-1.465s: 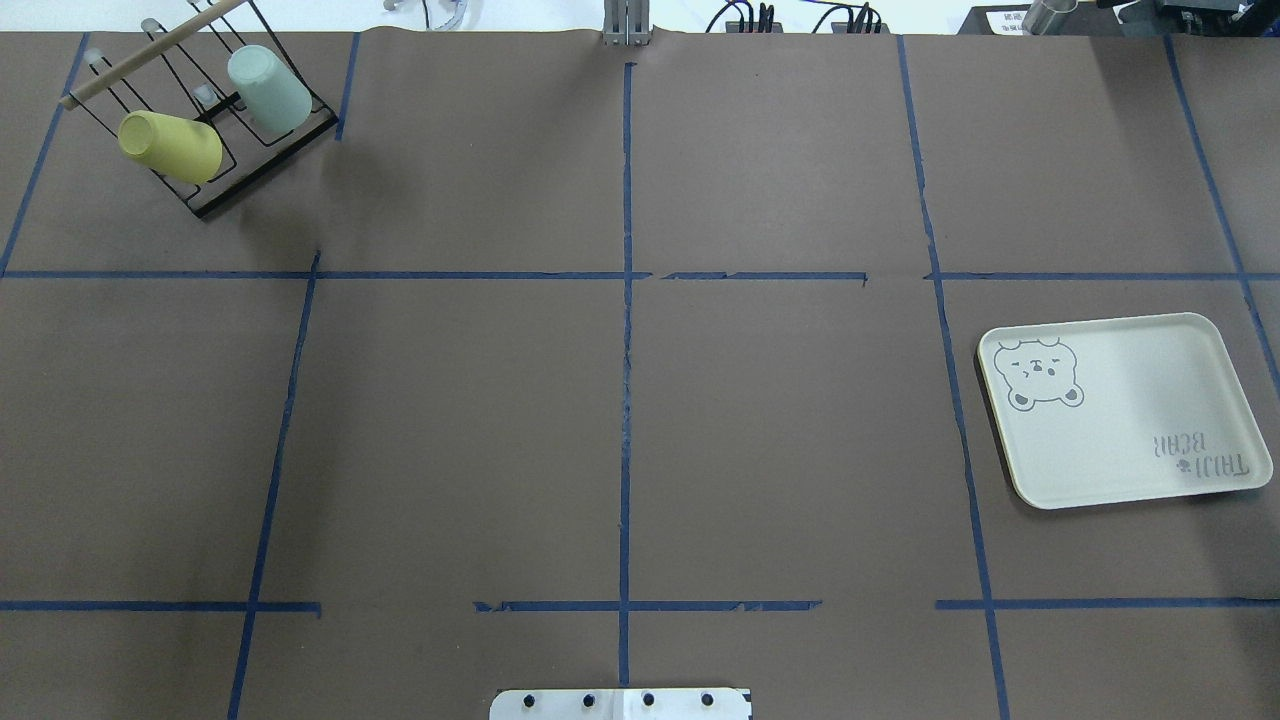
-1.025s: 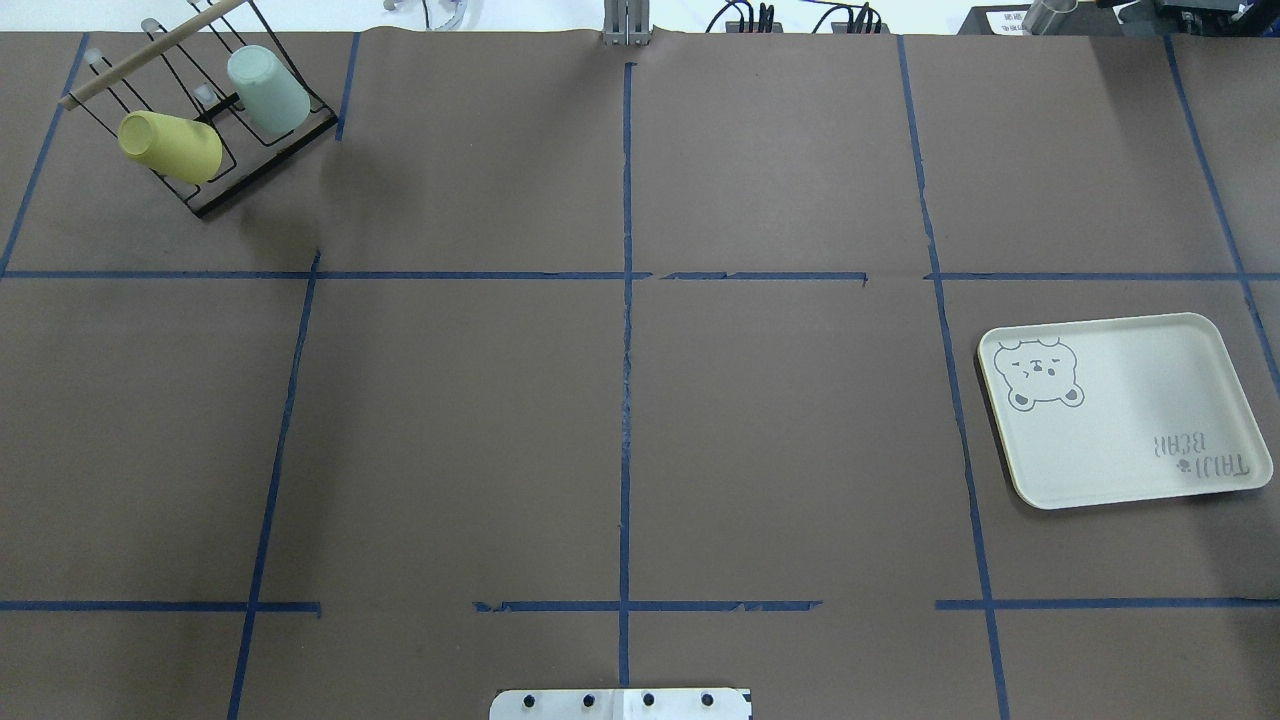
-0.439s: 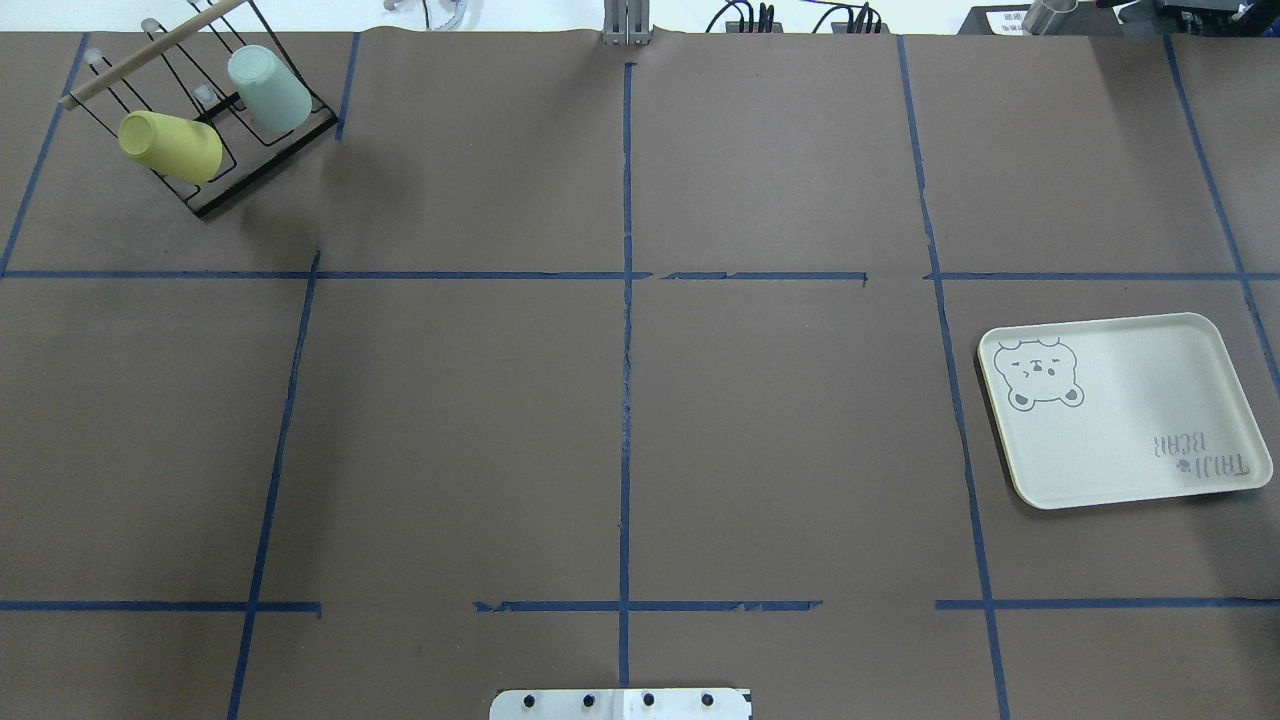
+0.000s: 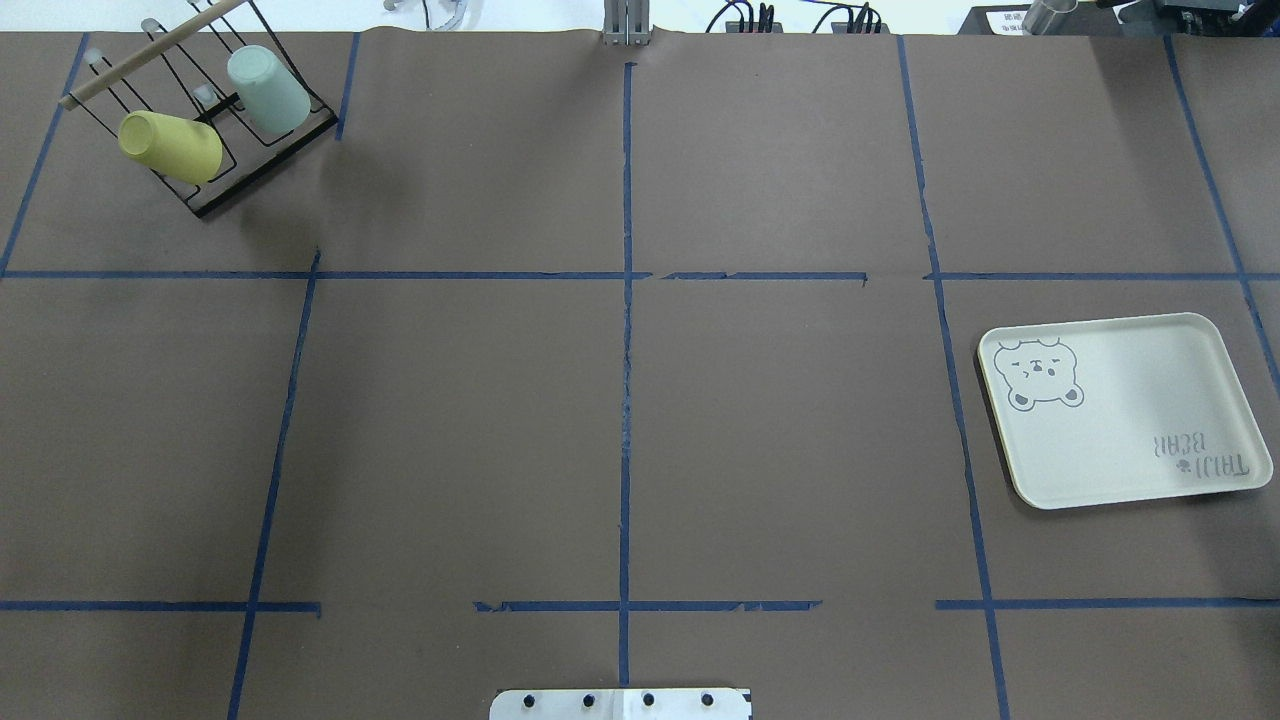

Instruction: Left arm grabs green cup and hands to right arm on tray

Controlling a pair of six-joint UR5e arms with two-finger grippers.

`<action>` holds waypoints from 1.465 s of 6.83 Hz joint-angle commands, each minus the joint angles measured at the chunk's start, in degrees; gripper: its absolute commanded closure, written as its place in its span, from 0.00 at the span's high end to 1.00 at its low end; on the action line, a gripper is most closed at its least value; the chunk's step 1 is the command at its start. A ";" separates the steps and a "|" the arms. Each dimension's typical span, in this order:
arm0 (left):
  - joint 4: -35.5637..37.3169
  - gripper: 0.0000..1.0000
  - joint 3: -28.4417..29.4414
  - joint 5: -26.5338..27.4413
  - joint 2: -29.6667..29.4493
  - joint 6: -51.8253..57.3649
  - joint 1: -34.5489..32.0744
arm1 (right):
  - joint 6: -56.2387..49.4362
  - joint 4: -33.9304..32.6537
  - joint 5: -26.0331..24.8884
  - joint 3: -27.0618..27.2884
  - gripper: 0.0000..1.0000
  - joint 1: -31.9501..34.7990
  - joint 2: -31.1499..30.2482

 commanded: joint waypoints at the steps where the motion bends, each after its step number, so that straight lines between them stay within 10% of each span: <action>1: -2.76 1.00 0.04 -3.93 -5.59 -8.69 1.41 | 0.23 0.07 1.32 0.15 1.00 -0.09 0.08; 4: -1.88 1.00 6.60 -2.02 -26.66 -32.61 12.73 | 0.49 -0.02 4.99 -0.20 1.00 -0.61 0.08; 7: -2.74 1.00 32.74 6.42 -51.11 -34.27 15.66 | 0.49 -0.02 5.10 -0.11 1.00 -0.88 0.08; 10: -11.98 1.00 47.67 8.19 -59.25 -38.30 18.46 | 0.58 -0.02 8.68 -0.02 1.00 -0.79 -0.35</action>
